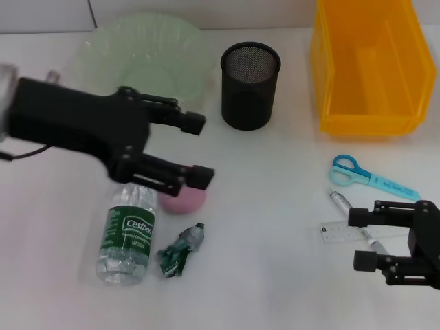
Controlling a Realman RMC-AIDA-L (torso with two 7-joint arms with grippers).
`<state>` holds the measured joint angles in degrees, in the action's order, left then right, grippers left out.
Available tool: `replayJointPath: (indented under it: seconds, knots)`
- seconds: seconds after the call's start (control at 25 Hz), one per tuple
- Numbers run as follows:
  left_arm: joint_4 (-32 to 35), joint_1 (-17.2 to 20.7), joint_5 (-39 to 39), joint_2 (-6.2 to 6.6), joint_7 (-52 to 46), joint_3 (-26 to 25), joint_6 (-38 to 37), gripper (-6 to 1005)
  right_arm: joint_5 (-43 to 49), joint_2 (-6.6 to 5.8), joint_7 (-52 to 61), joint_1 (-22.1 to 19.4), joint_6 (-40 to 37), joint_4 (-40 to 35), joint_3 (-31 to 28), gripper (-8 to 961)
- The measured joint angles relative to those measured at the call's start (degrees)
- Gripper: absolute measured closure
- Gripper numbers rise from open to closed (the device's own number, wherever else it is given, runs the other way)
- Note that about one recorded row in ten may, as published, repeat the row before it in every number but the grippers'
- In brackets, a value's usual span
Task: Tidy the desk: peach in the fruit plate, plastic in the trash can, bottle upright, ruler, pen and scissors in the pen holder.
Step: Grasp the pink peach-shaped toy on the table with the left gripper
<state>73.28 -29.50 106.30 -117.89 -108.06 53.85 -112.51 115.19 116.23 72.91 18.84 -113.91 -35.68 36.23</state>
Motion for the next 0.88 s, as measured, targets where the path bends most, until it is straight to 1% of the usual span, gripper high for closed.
replayJointPath:
  seconds: [0.04, 0.08, 0.12, 0.2, 0.24, 0.28, 0.32, 0.36, 0.4, 0.52, 0.56, 0.64, 0.68, 0.72, 0.8, 0.88]
  knots:
    - [0.89, -1.31, 2.22, -0.24, -1.18, 0.64, 0.59, 158, 0.03, -0.04, -0.02, -0.26, 0.02, 0.00, -0.26, 258]
    - [1.91, -4.01, 6.50, -0.61, -3.32, 2.60, 2.00, 158, 0.05, -0.06, -0.05, -0.68, 0.06, 0.00, -0.58, 258]
    - [1.89, -6.69, 11.43, -0.70, -5.72, 5.59, 4.57, 158, 0.05, -0.06, -0.05, -0.68, 0.06, 0.00, -0.58, 257]
    - [1.71, -8.64, 15.90, -0.76, -8.15, 9.68, 8.41, 158, 0.06, -0.06, -0.12, -0.97, 0.12, 0.00, -0.85, 257]
    - [1.70, -9.55, 18.66, -0.79, -9.71, 12.54, 11.08, 158, 0.07, -0.04, -0.21, -1.08, 0.22, 0.00, -0.91, 257]
    - [1.79, -10.66, 22.80, -0.86, -12.24, 17.53, 15.29, 158, 0.07, 0.08, -0.33, -1.18, 0.44, 0.00, -0.94, 257]
    - [1.79, -10.66, 22.80, -0.86, -12.24, 17.53, 15.29, 158, 0.07, 0.08, -0.33, -1.18, 0.44, 0.00, -0.94, 257]
    - [1.75, -11.29, 25.24, -0.97, -13.89, 21.12, 17.99, 158, 0.07, 0.15, -0.35, -1.24, 0.58, 0.00, -0.95, 257]
    - [1.75, -11.29, 25.24, -0.97, -13.89, 21.12, 17.99, 158, 0.07, 0.23, -0.38, -1.28, 0.77, 0.00, -0.96, 257]
    - [1.08, -11.64, 28.96, -1.14, -15.24, 27.19, 22.25, 158, -0.04, 0.42, -0.40, -1.33, 0.99, 0.01, -0.98, 257]
    - [1.08, -11.64, 28.96, -1.14, -15.24, 27.19, 22.25, 159, -0.09, 0.44, -0.41, -1.34, 1.08, 0.18, -0.98, 257]
    - [0.89, -11.46, 30.92, -1.17, -15.88, 30.06, 24.13, 159, -0.22, 0.45, -0.47, -1.34, 1.24, 0.64, -0.99, 258]
    - [0.74, -11.11, 33.13, -1.19, -16.68, 32.99, 26.34, 159, -0.31, 0.47, -0.73, -1.20, 1.35, 1.33, -0.99, 258]
    - [0.74, -11.11, 33.13, -1.19, -16.68, 32.99, 26.34, 159, -0.31, 0.47, -0.73, -1.20, 1.35, 1.33, -0.99, 258]
    - [0.32, -10.80, 35.49, -1.21, -17.29, 35.00, 28.60, 158, -0.31, 0.48, -0.91, -0.94, 1.40, 1.77, -1.00, 258]
    - [-0.32, -10.63, 36.20, -1.24, -17.40, 35.47, 29.51, 158, -0.32, 0.49, -0.93, -0.78, 1.50, 2.18, -1.03, 258]
